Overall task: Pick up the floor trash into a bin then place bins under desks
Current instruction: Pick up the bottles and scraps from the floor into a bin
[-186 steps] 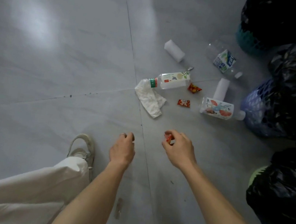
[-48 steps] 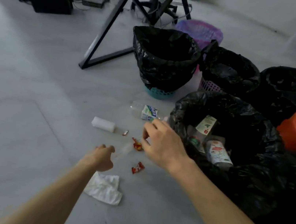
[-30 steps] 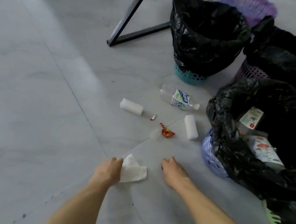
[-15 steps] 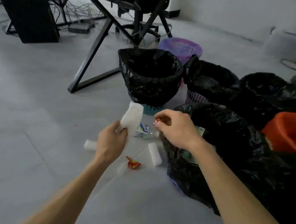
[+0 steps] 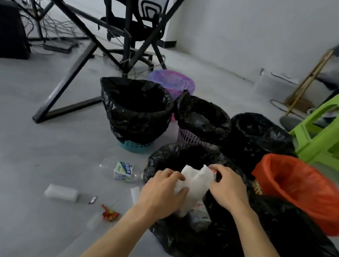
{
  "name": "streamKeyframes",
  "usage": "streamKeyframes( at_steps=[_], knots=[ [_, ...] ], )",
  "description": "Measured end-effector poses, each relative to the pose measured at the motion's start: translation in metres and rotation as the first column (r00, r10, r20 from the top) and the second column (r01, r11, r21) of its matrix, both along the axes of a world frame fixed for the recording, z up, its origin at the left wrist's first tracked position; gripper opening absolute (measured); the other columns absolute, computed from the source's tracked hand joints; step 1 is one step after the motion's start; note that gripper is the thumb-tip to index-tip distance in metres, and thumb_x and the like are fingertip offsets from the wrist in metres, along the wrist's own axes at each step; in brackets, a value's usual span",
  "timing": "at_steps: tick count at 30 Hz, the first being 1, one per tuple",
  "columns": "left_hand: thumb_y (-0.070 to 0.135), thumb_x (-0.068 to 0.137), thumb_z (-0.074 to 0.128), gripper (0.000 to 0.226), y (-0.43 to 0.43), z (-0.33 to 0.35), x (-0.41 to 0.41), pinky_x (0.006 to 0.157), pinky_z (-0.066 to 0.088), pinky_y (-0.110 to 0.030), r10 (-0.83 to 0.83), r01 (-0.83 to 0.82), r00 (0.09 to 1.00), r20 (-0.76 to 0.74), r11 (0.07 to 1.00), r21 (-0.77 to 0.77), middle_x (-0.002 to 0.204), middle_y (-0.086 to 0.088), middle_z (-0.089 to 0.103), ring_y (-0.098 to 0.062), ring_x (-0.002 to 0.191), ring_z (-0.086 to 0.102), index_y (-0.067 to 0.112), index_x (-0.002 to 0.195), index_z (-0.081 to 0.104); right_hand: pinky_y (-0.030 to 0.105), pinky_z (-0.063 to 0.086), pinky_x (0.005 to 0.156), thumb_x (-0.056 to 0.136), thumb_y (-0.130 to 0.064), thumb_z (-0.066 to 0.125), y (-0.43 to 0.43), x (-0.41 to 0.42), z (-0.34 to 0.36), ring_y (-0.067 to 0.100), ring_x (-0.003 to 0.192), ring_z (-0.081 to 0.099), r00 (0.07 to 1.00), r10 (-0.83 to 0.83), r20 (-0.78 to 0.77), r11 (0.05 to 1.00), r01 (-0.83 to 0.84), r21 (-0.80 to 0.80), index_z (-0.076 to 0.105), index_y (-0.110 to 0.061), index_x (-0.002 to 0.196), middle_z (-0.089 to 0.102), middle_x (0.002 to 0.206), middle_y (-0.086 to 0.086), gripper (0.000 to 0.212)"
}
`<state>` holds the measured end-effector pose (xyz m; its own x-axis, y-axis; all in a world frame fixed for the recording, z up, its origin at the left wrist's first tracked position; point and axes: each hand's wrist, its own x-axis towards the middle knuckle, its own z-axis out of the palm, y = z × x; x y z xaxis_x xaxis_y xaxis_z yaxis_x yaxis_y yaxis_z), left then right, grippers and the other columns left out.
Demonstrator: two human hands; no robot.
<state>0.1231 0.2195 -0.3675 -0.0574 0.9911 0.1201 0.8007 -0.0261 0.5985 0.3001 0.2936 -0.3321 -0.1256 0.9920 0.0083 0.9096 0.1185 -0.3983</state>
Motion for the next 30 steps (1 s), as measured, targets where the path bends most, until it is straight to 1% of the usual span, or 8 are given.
streamKeyframes(
  at_steps=[4, 6, 9, 13, 17, 21, 27, 30],
  knots=[
    [0.033, 0.098, 0.053, 0.031, -0.001, -0.009, -0.031, 0.098, 0.043, -0.027, 0.081, -0.102, 0.989, 0.127, 0.980, 0.170, 0.128, 0.007, 0.055, -0.013, 0.121, 0.046, 0.030, 0.128, 0.059, 0.032, 0.051, 0.068, 0.093, -0.024, 0.053, 0.001, -0.009, 0.004, 0.017, 0.080, 0.065, 0.997, -0.002, 0.081, 1.000, 0.002, 0.003, 0.061, -0.040, 0.122, 0.066, 0.121, -0.007, 0.034],
    [0.024, 0.097, 0.054, 0.030, -0.003, -0.018, -0.056, 0.097, 0.044, -0.030, 0.188, -0.221, 0.959, 0.211, 0.964, 0.146, 0.125, 0.003, 0.055, -0.016, 0.118, 0.049, 0.028, 0.126, 0.060, 0.029, 0.049, 0.066, 0.094, -0.020, 0.053, -0.003, -0.028, 0.007, 0.016, 0.086, 0.063, 0.997, 0.073, 0.028, 0.996, -0.074, 0.058, 0.061, -0.038, 0.122, 0.061, 0.127, -0.008, 0.034],
    [0.020, 0.095, 0.054, 0.036, -0.011, -0.050, -0.106, 0.096, 0.045, -0.036, 0.348, -0.346, 0.919, 0.185, 0.937, -0.041, 0.131, -0.003, 0.052, -0.024, 0.119, 0.052, 0.025, 0.131, 0.055, 0.026, 0.046, 0.085, 0.094, -0.019, 0.053, -0.018, -0.073, 0.007, 0.014, 0.113, 0.052, 0.969, 0.246, -0.030, 0.948, -0.233, 0.218, 0.063, -0.032, 0.120, 0.061, 0.124, -0.011, 0.031],
    [0.027, 0.095, 0.053, 0.048, -0.049, -0.116, -0.177, 0.105, 0.040, -0.041, 0.457, -0.440, 0.887, -0.062, 0.800, -0.408, 0.145, -0.010, 0.043, -0.031, 0.132, 0.042, 0.021, 0.142, 0.042, 0.028, 0.048, 0.089, 0.087, -0.016, 0.058, -0.057, -0.150, -0.019, 0.018, 0.103, 0.056, 0.869, 0.488, -0.075, 0.818, -0.426, 0.386, 0.070, -0.022, 0.108, 0.068, 0.108, -0.006, 0.025],
    [0.029, 0.092, 0.050, 0.059, -0.094, -0.167, -0.214, 0.110, 0.037, -0.043, 0.366, -0.458, 0.888, -0.279, 0.641, -0.616, 0.153, -0.011, 0.034, -0.032, 0.139, 0.033, 0.022, 0.148, 0.033, 0.031, 0.048, 0.092, 0.086, -0.020, 0.052, -0.085, -0.203, -0.096, 0.022, 0.107, 0.057, 0.805, 0.587, -0.083, 0.810, -0.586, 0.039, 0.068, -0.025, 0.111, 0.065, 0.115, -0.004, 0.030],
    [0.031, 0.092, 0.048, 0.065, -0.121, -0.195, -0.225, 0.116, 0.025, -0.045, 0.255, -0.417, 0.908, -0.332, 0.610, -0.674, 0.164, -0.011, 0.013, -0.031, 0.148, 0.018, 0.029, 0.153, 0.025, 0.037, 0.039, 0.109, 0.089, -0.024, 0.049, -0.105, -0.224, -0.184, 0.029, 0.133, 0.038, 0.830, 0.557, 0.029, 0.758, -0.493, -0.426, 0.044, -0.030, 0.140, 0.033, 0.151, -0.002, 0.052],
    [0.021, 0.090, 0.050, 0.085, -0.090, -0.207, -0.246, 0.122, 0.006, -0.052, 0.182, -0.394, 0.901, -0.394, 0.724, -0.567, 0.164, -0.007, -0.021, -0.033, 0.152, -0.008, 0.036, 0.158, 0.001, 0.042, 0.007, 0.123, 0.095, -0.035, 0.051, -0.098, -0.252, -0.238, 0.036, 0.150, 0.002, 0.846, 0.520, 0.120, 0.806, -0.439, -0.397, 0.008, -0.041, 0.156, -0.012, 0.165, 0.005, 0.075],
    [0.015, 0.089, 0.050, 0.090, -0.064, -0.209, -0.274, 0.122, 0.004, -0.053, 0.108, -0.364, 0.868, -0.485, 0.803, -0.473, 0.164, -0.003, -0.022, -0.031, 0.152, -0.011, 0.041, 0.156, -0.005, 0.046, 0.013, 0.122, 0.095, -0.041, 0.042, -0.099, -0.256, -0.274, 0.037, 0.149, 0.011, 0.825, 0.539, 0.167, 0.794, -0.432, -0.429, 0.011, -0.042, 0.155, -0.004, 0.166, 0.005, 0.067]
  ],
)
